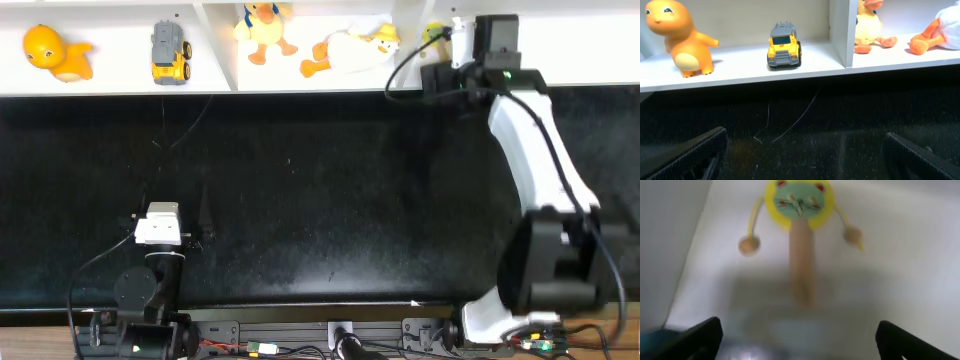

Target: Store Toys

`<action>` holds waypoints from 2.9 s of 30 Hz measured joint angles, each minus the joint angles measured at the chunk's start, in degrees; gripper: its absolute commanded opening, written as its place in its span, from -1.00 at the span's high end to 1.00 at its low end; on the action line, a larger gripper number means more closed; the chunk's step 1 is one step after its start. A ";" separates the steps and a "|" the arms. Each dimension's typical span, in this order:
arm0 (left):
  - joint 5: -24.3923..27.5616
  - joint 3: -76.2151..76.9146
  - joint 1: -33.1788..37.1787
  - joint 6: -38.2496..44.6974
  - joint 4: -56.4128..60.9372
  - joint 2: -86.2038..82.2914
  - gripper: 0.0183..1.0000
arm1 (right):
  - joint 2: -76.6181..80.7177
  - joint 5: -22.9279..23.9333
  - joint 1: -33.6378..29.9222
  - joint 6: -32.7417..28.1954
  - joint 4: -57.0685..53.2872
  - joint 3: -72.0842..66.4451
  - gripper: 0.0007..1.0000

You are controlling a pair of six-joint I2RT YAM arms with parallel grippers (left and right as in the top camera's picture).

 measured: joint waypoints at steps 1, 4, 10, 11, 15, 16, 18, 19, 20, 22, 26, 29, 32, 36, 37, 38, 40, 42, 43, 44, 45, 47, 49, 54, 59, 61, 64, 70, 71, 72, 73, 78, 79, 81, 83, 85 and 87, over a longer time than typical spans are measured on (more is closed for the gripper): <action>0.02 0.00 0.00 0.02 0.00 0.00 -1.00 | -2.23 0.57 -0.02 0.07 -0.79 -1.44 -1.00; 0.00 0.00 0.00 0.00 0.00 0.00 -1.00 | -11.78 2.71 -0.42 0.04 -3.61 -8.17 -1.00; 0.02 0.00 0.00 0.02 0.00 0.00 -1.00 | -34.32 5.53 -3.04 0.07 -13.05 -22.93 -1.00; 0.00 0.00 0.00 0.00 0.00 0.00 -1.00 | -37.77 5.92 -3.50 0.04 -14.88 -24.57 -1.00; 0.00 0.00 0.00 0.00 0.00 0.00 -1.00 | -48.22 6.36 -3.82 0.04 -23.30 -27.32 -0.99; 0.00 0.00 0.00 0.00 0.00 0.00 -1.00 | -50.03 6.38 -3.82 0.07 -24.90 -27.43 -1.00; 0.00 0.00 0.00 0.02 0.00 0.00 -1.00 | -52.98 6.40 -3.82 0.07 -26.93 -27.45 -0.99; 0.00 0.00 0.00 0.00 0.00 0.00 -1.00 | -54.03 6.40 -3.82 0.04 -27.65 -27.45 -1.00; 0.00 0.00 0.00 0.00 0.00 0.00 -1.00 | -54.88 6.43 -3.82 0.09 -28.09 -27.45 -0.99; 0.00 0.00 0.00 0.00 0.00 0.00 -1.00 | -56.02 6.36 -3.82 0.07 -28.33 -27.45 -0.99; 0.00 0.00 0.00 0.02 0.00 0.00 -1.00 | -56.41 4.81 -3.87 0.09 -27.82 -27.45 -0.99; 0.00 0.00 0.00 0.02 0.00 0.00 -1.00 | -55.10 2.69 -5.66 0.09 -26.71 -27.45 -0.99; 0.00 0.00 0.00 0.02 0.00 0.00 -1.00 | -52.63 1.55 -11.52 -0.42 -26.51 -27.45 -0.99; 0.00 0.00 0.00 0.02 0.00 0.00 -1.00 | -48.04 -0.63 -24.37 -9.07 -26.43 -27.45 -0.99; 0.00 0.00 0.00 0.02 0.00 0.00 -1.00 | -46.73 -1.55 -28.76 -12.46 -26.10 -27.47 -0.99; 0.00 0.00 0.00 0.00 0.00 0.00 -1.00 | -45.70 -2.21 -32.22 -15.23 -25.44 -27.47 -1.00; 0.00 0.00 0.00 0.02 0.00 0.00 -1.00 | -43.52 -4.24 -40.15 -21.49 -23.71 -27.50 -0.99; 0.00 0.00 0.00 0.02 0.00 0.00 -0.99 | -41.35 -5.92 -47.34 -27.15 -21.88 -27.50 -0.99; 0.00 0.00 0.00 0.02 0.00 0.00 -1.00 | -40.15 -6.54 -50.56 -29.68 -20.94 -27.50 -0.99; 0.00 0.00 0.00 0.02 0.00 0.00 -1.00 | -39.04 -6.95 -52.98 -31.85 -20.06 -27.50 -0.99; 0.00 0.00 0.00 0.02 0.00 0.00 -1.00 | -37.66 -7.41 -55.49 -33.94 -18.71 -27.52 -0.99; 0.00 0.00 0.00 0.00 0.00 0.00 -1.00 | -34.73 -8.13 -58.93 -37.22 -15.85 -27.50 -1.00; 0.00 0.00 0.00 0.02 0.02 0.00 -1.00 | -31.61 -8.55 -60.96 -39.30 -14.05 -27.34 -0.99; 0.00 0.00 0.00 0.00 0.00 0.00 -1.00 | -22.14 -8.98 -62.36 -42.16 -13.51 -24.02 -0.99; 0.00 0.00 0.00 0.02 0.00 0.00 -1.00 | -14.49 -10.38 -62.34 -42.95 -11.82 -19.39 -1.00; 0.00 0.00 0.00 0.00 0.00 0.00 -0.99 | -12.55 -11.39 -62.10 -43.41 -11.13 -18.62 -1.00; 0.00 0.00 0.00 0.00 0.00 0.00 -1.00 | -10.78 -12.70 -60.59 -44.11 -10.88 -18.47 -1.00; 0.00 0.00 0.00 0.02 0.00 0.00 -1.00 | -9.03 -14.62 -53.96 -44.54 -11.56 -18.47 -1.00; 0.00 0.00 0.00 0.00 0.00 0.00 -1.00 | -8.96 -15.10 -53.09 -44.48 -11.43 -18.47 -1.00; 0.00 0.00 0.00 0.02 0.00 0.00 -1.00 | -8.96 -15.52 -52.37 -44.35 -11.10 -18.47 -0.99; 0.00 0.00 0.00 0.02 0.00 0.00 -1.00 | -8.96 -15.78 -52.04 -44.24 -10.58 -18.47 -0.99; 0.00 0.00 0.00 0.02 0.00 0.00 -0.99 | -7.93 -16.39 -51.74 -42.27 -9.07 -18.43 -0.99; 0.00 0.00 0.00 0.02 0.00 0.00 -1.00 | -7.50 -16.41 -51.74 -42.03 -9.27 -18.43 -0.99; 0.00 0.00 0.00 0.02 0.00 0.00 -1.00 | -6.62 -16.41 -51.74 -41.46 -9.86 -18.43 -1.00; 0.00 0.00 0.00 0.00 0.00 0.00 -1.00 | -5.81 -16.41 -51.74 -40.79 -10.05 -18.43 -0.96; 0.00 0.00 0.00 0.02 0.00 0.00 -1.00 | -5.25 -16.39 -51.74 -40.46 -10.05 -18.43 -0.94; 0.00 0.00 0.00 0.02 0.00 0.00 -0.99 | -4.94 -16.37 -51.74 -40.26 -9.94 -18.43 -0.94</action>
